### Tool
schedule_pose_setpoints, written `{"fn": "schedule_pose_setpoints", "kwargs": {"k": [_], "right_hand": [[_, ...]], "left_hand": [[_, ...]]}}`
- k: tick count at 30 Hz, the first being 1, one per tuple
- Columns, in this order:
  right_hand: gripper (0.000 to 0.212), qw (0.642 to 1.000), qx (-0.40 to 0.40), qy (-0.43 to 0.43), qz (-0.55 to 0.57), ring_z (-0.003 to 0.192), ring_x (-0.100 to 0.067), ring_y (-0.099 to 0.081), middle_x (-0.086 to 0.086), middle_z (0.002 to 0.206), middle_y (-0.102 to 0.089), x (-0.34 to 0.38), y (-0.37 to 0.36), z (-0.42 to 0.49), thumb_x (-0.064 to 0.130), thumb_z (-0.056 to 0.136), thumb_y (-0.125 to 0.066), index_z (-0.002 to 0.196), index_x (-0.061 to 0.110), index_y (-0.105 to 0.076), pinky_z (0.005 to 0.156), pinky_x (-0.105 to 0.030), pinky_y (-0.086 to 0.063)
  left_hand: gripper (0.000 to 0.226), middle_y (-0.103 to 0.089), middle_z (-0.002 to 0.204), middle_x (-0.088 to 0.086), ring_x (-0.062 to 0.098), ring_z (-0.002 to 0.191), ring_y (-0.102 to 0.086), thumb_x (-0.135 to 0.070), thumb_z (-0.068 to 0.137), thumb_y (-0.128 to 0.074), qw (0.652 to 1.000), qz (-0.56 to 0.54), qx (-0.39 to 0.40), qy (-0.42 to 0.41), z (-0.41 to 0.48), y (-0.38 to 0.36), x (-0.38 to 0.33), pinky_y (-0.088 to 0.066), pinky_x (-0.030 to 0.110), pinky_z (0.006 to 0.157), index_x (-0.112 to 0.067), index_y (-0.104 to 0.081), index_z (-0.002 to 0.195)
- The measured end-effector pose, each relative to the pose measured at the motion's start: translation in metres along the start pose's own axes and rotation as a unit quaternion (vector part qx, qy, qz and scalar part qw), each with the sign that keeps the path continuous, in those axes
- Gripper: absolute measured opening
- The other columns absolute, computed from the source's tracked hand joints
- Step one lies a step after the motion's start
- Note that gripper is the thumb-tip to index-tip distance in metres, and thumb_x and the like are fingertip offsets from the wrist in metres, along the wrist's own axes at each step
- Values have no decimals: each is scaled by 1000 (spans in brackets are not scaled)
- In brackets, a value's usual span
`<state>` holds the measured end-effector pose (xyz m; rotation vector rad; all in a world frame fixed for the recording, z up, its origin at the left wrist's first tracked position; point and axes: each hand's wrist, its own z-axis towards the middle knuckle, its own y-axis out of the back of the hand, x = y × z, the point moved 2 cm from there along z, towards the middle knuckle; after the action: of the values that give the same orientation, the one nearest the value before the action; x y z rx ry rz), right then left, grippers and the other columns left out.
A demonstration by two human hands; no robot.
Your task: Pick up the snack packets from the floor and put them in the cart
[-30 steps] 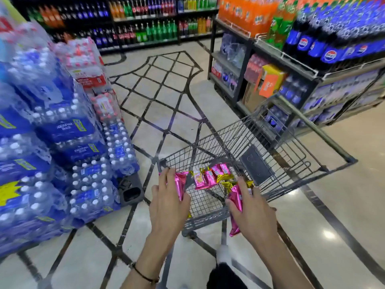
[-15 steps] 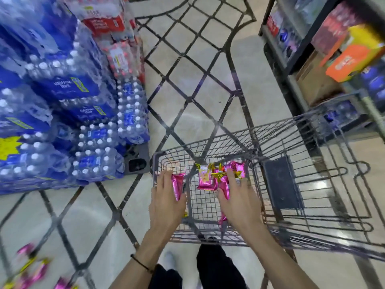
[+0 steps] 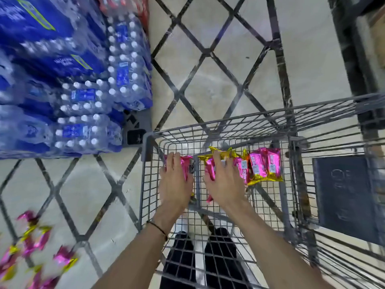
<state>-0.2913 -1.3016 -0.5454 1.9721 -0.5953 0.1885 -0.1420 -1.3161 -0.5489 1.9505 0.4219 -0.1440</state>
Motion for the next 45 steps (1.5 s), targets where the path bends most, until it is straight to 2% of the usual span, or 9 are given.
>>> {"fn": "schedule_pose_setpoints", "kwargs": {"k": [5, 14, 17, 21, 27, 32, 38, 42, 45], "right_hand": [[65, 1000, -4, 0, 4, 112, -43, -59, -25, 141, -45, -13, -56, 41, 44, 99, -52, 153, 27, -19, 75, -47, -59], [72, 1000, -10, 8, 8, 119, -45, -52, -24, 138, -44, -20, -94, 72, 44, 98, -54, 158, 27, -16, 84, -48, -53], [73, 1000, -10, 13, 3, 121, -47, -50, -25, 139, -43, -15, -94, 71, 49, 97, -52, 158, 28, -17, 91, -51, -53], [71, 1000, -2, 1, 7, 129, -47, -41, -22, 144, -38, -12, -88, 64, 52, 99, -48, 158, 30, -17, 93, -52, -49], [65, 999, 6, 1, -43, 126, -42, -45, -21, 143, -41, -12, -54, 37, 50, 102, -39, 158, 31, -12, 81, -49, -55], [63, 995, -9, 10, -100, 126, -39, -45, -19, 141, -46, -6, -2, 2, 49, 103, -35, 159, 28, -17, 89, -49, -52], [59, 990, -38, 18, -134, 122, -39, -49, -19, 139, -50, 21, 83, -53, 47, 103, -35, 156, 25, -25, 91, -51, -51], [60, 984, -84, 43, -151, 118, -42, -50, -22, 134, -54, 50, 139, -94, 43, 100, -40, 154, 20, -33, 86, -52, -51], [59, 981, -109, 54, -151, 120, -40, -49, -19, 136, -52, 75, 173, -123, 44, 100, -42, 154, 21, -33, 90, -52, -51]], "left_hand": [[77, -24, 163, 2, 43, 137, -41, -27, 92, -69, 1000, 3, 21, 21, 42, -49, 18, -47, 55, 105, -15, -25, 153], [82, -17, 166, 5, 42, 142, -32, -27, 90, -69, 996, 67, 51, -5, 71, -102, 26, -51, 55, 98, -14, -19, 154], [80, -12, 167, 7, 41, 147, -26, -24, 89, -62, 994, 88, 56, -31, 74, -114, 28, -46, 52, 104, -14, -17, 155], [72, -12, 167, 4, 37, 149, -25, -32, 89, -45, 992, 106, 56, -43, 72, -111, 32, -48, 54, 100, -18, -21, 155], [67, -11, 168, 1, 44, 142, -30, -26, 97, -58, 997, 57, 48, -21, 38, -60, 16, -45, 57, 106, -19, -24, 155], [61, -21, 166, 4, 39, 143, -33, -29, 99, -55, 994, 93, 26, -58, 6, -3, 3, -43, 49, 111, -18, -30, 154], [55, -31, 163, 9, 35, 144, -35, -32, 99, -45, 987, 105, -11, -125, -42, 77, -5, -33, 50, 116, -15, -36, 150], [57, -29, 162, 7, 36, 144, -32, -40, 98, -49, 973, 151, -24, -171, -79, 140, -13, -35, 50, 112, -14, -39, 148], [53, -39, 156, 11, 40, 132, -41, -33, 98, -50, 977, 98, -80, -173, -108, 191, -18, -42, 54, 104, -12, -43, 147]]}}
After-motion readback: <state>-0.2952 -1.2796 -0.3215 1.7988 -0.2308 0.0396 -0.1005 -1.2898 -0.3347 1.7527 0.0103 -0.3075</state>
